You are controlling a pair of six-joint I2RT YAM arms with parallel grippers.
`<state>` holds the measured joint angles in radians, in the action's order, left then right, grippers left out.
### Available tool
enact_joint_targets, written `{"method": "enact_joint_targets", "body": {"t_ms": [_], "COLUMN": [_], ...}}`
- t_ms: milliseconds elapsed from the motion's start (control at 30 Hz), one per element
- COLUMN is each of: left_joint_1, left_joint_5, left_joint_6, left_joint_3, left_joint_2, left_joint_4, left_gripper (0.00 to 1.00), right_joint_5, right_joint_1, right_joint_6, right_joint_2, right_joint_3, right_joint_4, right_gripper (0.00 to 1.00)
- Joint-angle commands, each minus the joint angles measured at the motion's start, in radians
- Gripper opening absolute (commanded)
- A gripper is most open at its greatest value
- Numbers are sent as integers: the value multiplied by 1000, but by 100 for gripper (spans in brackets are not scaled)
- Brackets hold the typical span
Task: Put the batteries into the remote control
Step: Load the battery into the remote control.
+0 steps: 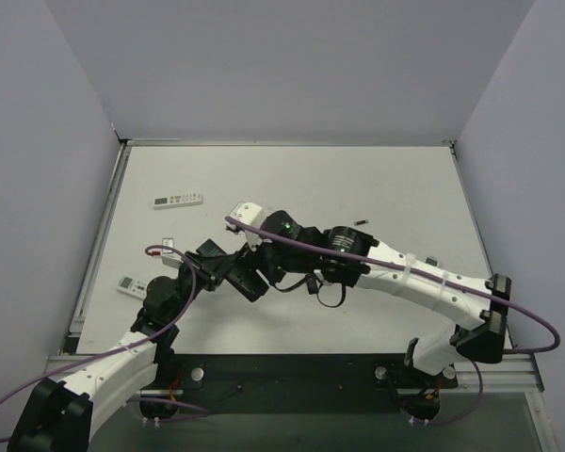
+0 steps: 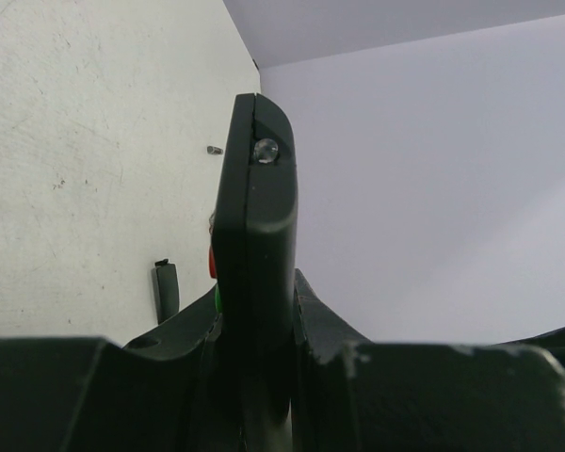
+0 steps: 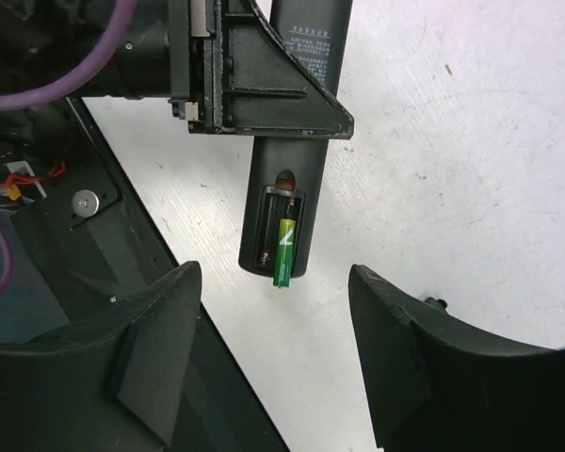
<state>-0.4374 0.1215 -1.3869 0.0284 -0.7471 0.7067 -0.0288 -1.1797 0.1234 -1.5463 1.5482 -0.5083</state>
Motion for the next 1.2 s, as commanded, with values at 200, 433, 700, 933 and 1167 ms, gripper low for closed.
{"method": "enact_joint_targets", "body": {"t_ms": [200, 433, 700, 933, 1167], "left_joint_1": [-1, -3, -4, -11, -17], "left_joint_5": [76, 170, 279, 346, 383], "left_joint_6": [-12, 8, 9, 0, 0], "left_joint_3": [-35, 31, 80, 110, 133], "left_joint_2": [11, -8, -67, -103, -116], "left_joint_4": [34, 2, 45, 88, 100], "left_gripper": [0, 0, 0, 0, 0], "right_joint_5": [-35, -337, -531, -622, -625], "right_joint_1": [5, 37, 63, 65, 65], "right_joint_6": [-155, -459, -666, -723, -752], "right_joint_2": [301, 417, 419, 347, 296], "right_joint_3": [-255, -413, -490, -459, -438], "right_joint_4": [237, 223, 226, 212, 212], "right_gripper": [64, 66, 54, 43, 33]}}
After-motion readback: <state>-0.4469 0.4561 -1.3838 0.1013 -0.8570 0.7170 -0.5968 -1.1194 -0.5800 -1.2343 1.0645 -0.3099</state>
